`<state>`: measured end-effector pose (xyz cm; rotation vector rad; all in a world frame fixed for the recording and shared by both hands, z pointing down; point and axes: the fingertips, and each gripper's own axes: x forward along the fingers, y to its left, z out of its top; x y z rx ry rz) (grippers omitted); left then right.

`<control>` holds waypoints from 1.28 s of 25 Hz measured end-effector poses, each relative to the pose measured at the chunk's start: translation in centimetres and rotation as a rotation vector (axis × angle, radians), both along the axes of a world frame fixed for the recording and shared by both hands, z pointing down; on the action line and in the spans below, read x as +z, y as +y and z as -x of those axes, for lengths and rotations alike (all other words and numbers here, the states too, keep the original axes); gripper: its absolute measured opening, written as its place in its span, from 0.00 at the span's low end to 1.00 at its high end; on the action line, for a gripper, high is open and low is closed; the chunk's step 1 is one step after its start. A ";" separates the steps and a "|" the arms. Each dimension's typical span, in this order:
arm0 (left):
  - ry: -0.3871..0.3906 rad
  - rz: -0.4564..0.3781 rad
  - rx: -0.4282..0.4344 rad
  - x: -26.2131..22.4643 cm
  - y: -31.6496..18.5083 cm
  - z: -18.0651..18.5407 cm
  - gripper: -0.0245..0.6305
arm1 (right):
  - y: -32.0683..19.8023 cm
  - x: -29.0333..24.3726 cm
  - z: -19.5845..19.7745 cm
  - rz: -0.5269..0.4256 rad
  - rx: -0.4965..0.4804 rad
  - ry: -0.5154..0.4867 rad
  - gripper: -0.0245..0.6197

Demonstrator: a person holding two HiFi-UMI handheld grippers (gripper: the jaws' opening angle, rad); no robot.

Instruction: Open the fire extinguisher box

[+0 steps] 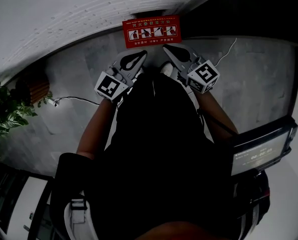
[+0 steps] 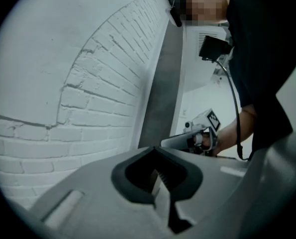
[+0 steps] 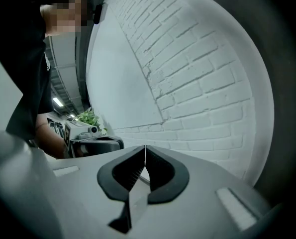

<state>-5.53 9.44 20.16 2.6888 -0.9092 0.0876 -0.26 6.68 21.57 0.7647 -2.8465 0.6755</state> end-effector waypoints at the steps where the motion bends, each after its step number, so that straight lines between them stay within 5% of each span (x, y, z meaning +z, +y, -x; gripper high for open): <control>1: -0.002 0.010 -0.009 0.7 0.0 -0.1 0.04 | -0.3 0.8 -0.1 0.028 0.000 -0.011 0.05; 10: -0.071 0.091 -0.079 13.2 -2.3 -2.0 0.04 | -3.2 16.4 -2.3 0.356 0.097 -0.106 0.05; 17: -0.103 0.173 -0.105 21.2 -3.3 -2.7 0.04 | -1.5 27.5 -2.8 0.519 0.162 -0.114 0.05; 25: -0.167 0.251 -0.013 27.6 -0.1 -5.4 0.04 | 0.6 38.4 -2.7 0.754 0.244 -0.179 0.06; 32: -0.194 0.260 0.035 29.8 0.9 -6.7 0.04 | 1.3 43.9 -3.2 0.866 0.282 -0.208 0.18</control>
